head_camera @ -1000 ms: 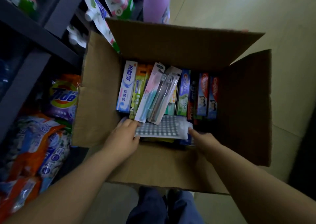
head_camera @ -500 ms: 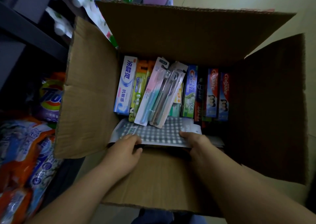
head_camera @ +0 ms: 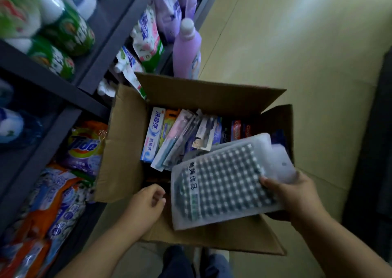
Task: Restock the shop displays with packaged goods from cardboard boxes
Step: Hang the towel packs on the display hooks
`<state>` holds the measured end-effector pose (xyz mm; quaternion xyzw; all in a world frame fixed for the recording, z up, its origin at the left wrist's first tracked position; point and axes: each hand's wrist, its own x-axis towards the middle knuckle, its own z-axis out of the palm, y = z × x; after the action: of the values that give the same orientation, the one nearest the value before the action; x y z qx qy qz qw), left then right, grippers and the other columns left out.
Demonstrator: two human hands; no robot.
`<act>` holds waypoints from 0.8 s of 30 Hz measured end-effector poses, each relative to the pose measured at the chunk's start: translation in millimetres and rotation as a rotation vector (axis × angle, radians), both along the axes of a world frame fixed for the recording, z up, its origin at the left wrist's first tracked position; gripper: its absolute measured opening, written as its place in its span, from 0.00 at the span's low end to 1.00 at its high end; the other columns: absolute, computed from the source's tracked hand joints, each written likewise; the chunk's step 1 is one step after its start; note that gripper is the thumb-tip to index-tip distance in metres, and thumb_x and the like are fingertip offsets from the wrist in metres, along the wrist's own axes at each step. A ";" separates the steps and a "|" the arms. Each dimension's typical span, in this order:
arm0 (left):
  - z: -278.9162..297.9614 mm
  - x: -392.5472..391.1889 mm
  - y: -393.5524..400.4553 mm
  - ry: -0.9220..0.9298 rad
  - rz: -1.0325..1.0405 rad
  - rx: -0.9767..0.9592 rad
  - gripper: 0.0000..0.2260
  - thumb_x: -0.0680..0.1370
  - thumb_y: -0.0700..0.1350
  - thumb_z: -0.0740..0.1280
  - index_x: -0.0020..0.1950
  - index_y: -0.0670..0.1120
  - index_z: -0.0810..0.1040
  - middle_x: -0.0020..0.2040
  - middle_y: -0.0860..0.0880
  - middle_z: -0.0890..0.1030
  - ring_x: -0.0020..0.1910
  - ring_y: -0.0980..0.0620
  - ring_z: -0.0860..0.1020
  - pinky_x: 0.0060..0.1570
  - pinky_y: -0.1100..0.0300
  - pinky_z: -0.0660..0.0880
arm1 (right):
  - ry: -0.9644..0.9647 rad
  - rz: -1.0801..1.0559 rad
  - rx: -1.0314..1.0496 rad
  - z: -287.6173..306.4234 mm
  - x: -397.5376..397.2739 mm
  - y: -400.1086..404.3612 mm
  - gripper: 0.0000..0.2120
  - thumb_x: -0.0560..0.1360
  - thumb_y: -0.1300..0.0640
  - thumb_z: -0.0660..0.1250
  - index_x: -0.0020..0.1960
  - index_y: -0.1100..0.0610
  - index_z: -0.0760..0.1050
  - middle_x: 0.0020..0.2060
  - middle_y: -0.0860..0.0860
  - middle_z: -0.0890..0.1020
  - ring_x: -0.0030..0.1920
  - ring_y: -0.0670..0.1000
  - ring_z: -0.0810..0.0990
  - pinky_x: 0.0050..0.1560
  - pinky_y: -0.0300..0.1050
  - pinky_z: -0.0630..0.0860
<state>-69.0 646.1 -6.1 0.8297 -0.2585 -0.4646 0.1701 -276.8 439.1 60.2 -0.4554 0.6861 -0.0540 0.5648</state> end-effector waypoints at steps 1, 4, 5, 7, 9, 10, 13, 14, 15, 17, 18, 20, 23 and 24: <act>8.6 0.6 -3.0 0.013 0.016 -0.008 0.04 0.78 0.41 0.65 0.51 0.49 0.73 0.48 0.51 0.76 0.44 0.60 0.73 0.40 0.74 0.68 | 0.011 0.089 -0.036 16.5 1.7 -7.2 0.16 0.69 0.61 0.75 0.48 0.48 0.70 0.42 0.48 0.78 0.42 0.50 0.79 0.38 0.48 0.76; 31.8 4.8 -11.0 0.053 0.062 -0.029 0.06 0.77 0.40 0.66 0.47 0.52 0.73 0.46 0.53 0.76 0.46 0.55 0.76 0.45 0.65 0.71 | 0.074 0.436 -0.139 56.3 7.9 -22.4 0.15 0.70 0.58 0.72 0.45 0.44 0.68 0.43 0.46 0.77 0.44 0.45 0.77 0.41 0.42 0.75; 39.1 7.0 -13.2 0.071 0.079 -0.051 0.09 0.77 0.40 0.67 0.46 0.54 0.72 0.46 0.53 0.76 0.47 0.53 0.76 0.46 0.64 0.72 | 0.102 0.542 -0.172 68.1 11.3 -26.0 0.15 0.72 0.58 0.71 0.45 0.43 0.67 0.42 0.45 0.76 0.43 0.43 0.76 0.39 0.38 0.72; 54.6 11.8 -19.1 0.125 0.116 -0.100 0.13 0.74 0.39 0.71 0.47 0.56 0.71 0.48 0.53 0.76 0.49 0.49 0.77 0.49 0.60 0.73 | 0.157 0.735 -0.249 87.9 17.3 -32.2 0.11 0.73 0.58 0.70 0.48 0.45 0.71 0.41 0.45 0.77 0.39 0.41 0.75 0.36 0.33 0.70; 73.2 17.0 -27.7 0.216 0.127 -0.129 0.22 0.71 0.42 0.74 0.58 0.55 0.68 0.57 0.57 0.73 0.56 0.52 0.74 0.57 0.58 0.72 | 0.221 0.939 -0.258 105.8 24.1 -37.4 0.11 0.75 0.57 0.69 0.54 0.47 0.73 0.42 0.44 0.77 0.40 0.40 0.75 0.39 0.29 0.71; 83.4 20.0 -33.0 0.279 0.118 -0.141 0.32 0.69 0.44 0.76 0.66 0.57 0.63 0.63 0.59 0.69 0.62 0.54 0.70 0.62 0.57 0.70 | 0.229 1.019 -0.248 116.8 27.2 -39.0 0.11 0.75 0.57 0.68 0.54 0.44 0.72 0.41 0.42 0.76 0.39 0.38 0.74 0.38 0.26 0.70; 104.9 31.6 -49.2 0.349 -0.028 -0.183 0.57 0.55 0.61 0.79 0.69 0.72 0.40 0.72 0.64 0.52 0.72 0.59 0.53 0.72 0.55 0.59 | 0.149 1.182 -0.226 151.2 35.7 -45.6 0.15 0.73 0.57 0.70 0.44 0.39 0.68 0.38 0.39 0.74 0.38 0.37 0.76 0.41 0.22 0.71; 109.5 35.4 -54.0 0.354 -0.096 -0.192 0.58 0.52 0.64 0.77 0.65 0.75 0.36 0.72 0.65 0.48 0.72 0.61 0.49 0.73 0.55 0.58 | 0.098 1.201 -0.234 162.0 38.4 -48.8 0.15 0.71 0.58 0.72 0.43 0.40 0.71 0.37 0.42 0.78 0.40 0.37 0.79 0.42 0.24 0.73; 113.4 38.9 -58.1 0.364 -0.149 -0.182 0.60 0.52 0.64 0.78 0.66 0.75 0.34 0.72 0.65 0.45 0.73 0.61 0.47 0.73 0.55 0.57 | 0.043 1.190 -0.239 169.1 41.6 -53.9 0.13 0.68 0.59 0.74 0.42 0.43 0.75 0.37 0.45 0.82 0.41 0.37 0.80 0.43 0.29 0.76; 117.6 43.7 -65.6 0.470 -0.155 -0.160 0.61 0.54 0.60 0.80 0.74 0.67 0.41 0.76 0.62 0.47 0.75 0.57 0.51 0.73 0.51 0.60 | -0.026 1.156 -0.255 174.9 45.9 -64.9 0.11 0.65 0.58 0.77 0.44 0.48 0.80 0.41 0.43 0.85 0.43 0.39 0.83 0.48 0.39 0.79; 118.7 44.9 -68.0 0.545 -0.103 -0.169 0.59 0.56 0.57 0.81 0.76 0.62 0.46 0.77 0.58 0.53 0.75 0.54 0.56 0.72 0.51 0.62 | -0.037 1.127 -0.257 174.8 48.8 -70.1 0.13 0.64 0.56 0.78 0.46 0.49 0.80 0.42 0.41 0.85 0.43 0.40 0.83 0.49 0.41 0.79; 117.3 44.6 -66.8 0.680 0.013 -0.219 0.53 0.57 0.57 0.80 0.76 0.57 0.56 0.74 0.55 0.65 0.71 0.55 0.65 0.69 0.52 0.66 | -0.068 1.022 -0.218 168.1 54.6 -76.9 0.15 0.63 0.56 0.78 0.46 0.46 0.77 0.38 0.37 0.84 0.40 0.38 0.82 0.43 0.35 0.76; 106.6 39.4 -51.5 0.756 0.175 -0.242 0.50 0.57 0.68 0.76 0.75 0.57 0.61 0.74 0.54 0.67 0.72 0.51 0.65 0.71 0.44 0.61 | -0.110 0.886 -0.167 155.0 63.5 -81.5 0.16 0.62 0.58 0.78 0.46 0.48 0.77 0.38 0.41 0.85 0.40 0.41 0.83 0.44 0.36 0.77; 101.1 37.0 -44.8 0.781 0.213 -0.241 0.50 0.58 0.70 0.74 0.75 0.58 0.60 0.75 0.52 0.64 0.74 0.49 0.62 0.72 0.41 0.58 | -0.106 0.874 -0.169 151.8 66.3 -81.0 0.16 0.63 0.59 0.78 0.47 0.50 0.78 0.40 0.44 0.85 0.42 0.44 0.83 0.47 0.41 0.79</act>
<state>-32.0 601.3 95.0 0.5875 -0.1397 -0.6905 0.3981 -210.5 358.1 212.0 -0.7436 0.3925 0.1107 0.5299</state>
